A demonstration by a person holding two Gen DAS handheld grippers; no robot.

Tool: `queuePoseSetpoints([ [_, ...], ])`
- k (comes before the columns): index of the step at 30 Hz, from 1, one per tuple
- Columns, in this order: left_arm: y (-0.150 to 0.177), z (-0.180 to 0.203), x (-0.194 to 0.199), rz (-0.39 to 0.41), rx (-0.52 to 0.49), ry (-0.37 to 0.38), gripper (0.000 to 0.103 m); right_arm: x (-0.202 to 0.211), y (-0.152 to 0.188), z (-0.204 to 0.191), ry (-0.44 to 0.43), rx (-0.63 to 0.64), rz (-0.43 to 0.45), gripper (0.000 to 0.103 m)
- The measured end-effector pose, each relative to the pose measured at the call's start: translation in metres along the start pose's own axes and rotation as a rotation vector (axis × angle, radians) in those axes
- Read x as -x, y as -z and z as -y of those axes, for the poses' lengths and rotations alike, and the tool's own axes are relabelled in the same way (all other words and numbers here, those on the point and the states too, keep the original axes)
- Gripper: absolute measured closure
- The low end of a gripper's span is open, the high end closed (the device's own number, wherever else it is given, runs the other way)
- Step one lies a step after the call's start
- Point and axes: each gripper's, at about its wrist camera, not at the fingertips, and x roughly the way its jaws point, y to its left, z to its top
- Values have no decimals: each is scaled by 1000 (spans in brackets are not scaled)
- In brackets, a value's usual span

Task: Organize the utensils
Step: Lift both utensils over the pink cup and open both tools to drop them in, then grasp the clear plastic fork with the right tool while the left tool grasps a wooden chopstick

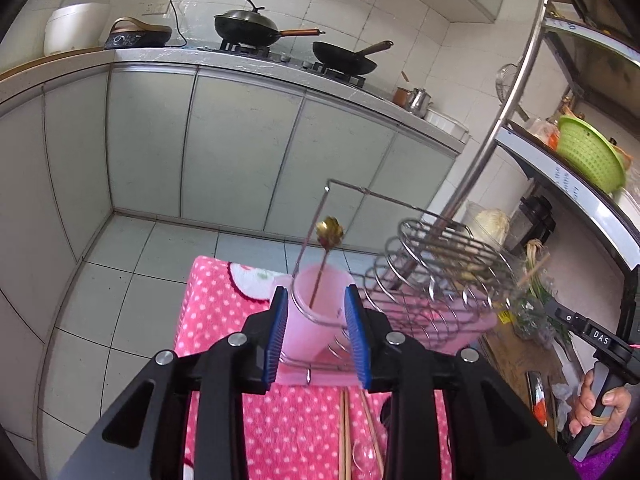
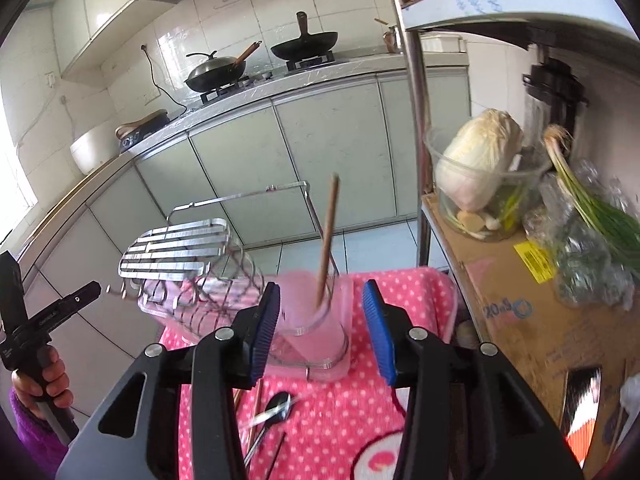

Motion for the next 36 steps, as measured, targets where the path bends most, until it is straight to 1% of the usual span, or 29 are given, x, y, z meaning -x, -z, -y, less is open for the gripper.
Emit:
queuePoseSetpoints([
  [3, 17, 5, 4, -33, -25, 18, 75, 6, 23, 5, -5, -22, -18, 59],
  [6, 35, 9, 1, -76, -39, 32, 75, 0, 49, 6, -44, -18, -78, 59],
  [10, 64, 10, -15, -163, -52, 33, 75, -19, 81, 0, -70, 11, -162, 59],
  [14, 87, 10, -34, -247, -40, 46, 75, -39, 105, 5, -101, -39, -233, 59],
  [17, 100, 12, -46, -287, -46, 50, 75, -57, 115, 20, -151, -151, -284, 59],
  [19, 102, 13, -51, -296, -43, 57, 75, -75, 122, 33, -212, -265, -328, 59],
  [22, 107, 12, -57, -309, -36, 66, 75, -99, 124, 40, -261, -370, -364, 60],
  [23, 109, 12, -59, -313, -35, 67, 75, -105, 124, 40, -269, -387, -369, 61],
  [25, 109, 12, -64, -319, -36, 66, 75, -122, 121, 35, -250, -407, -384, 68],
  [26, 109, 11, -65, -322, -34, 65, 75, -128, 120, 31, -241, -409, -391, 70],
  [28, 109, 9, -68, -324, -27, 66, 75, -146, 118, 23, -198, -409, -421, 77],
  [30, 109, 5, -70, -324, -18, 69, 75, -157, 117, 18, -170, -413, -437, 79],
  [33, 110, -2, -72, -323, -9, 67, 75, -173, 115, 9, -86, -392, -446, 79],
  [34, 110, -4, -72, -326, -4, 69, 75, -178, 115, 7, -49, -394, -453, 79],
  [36, 111, -7, -74, -328, 1, 73, 75, -186, 116, 6, -2, -418, -464, 79],
])
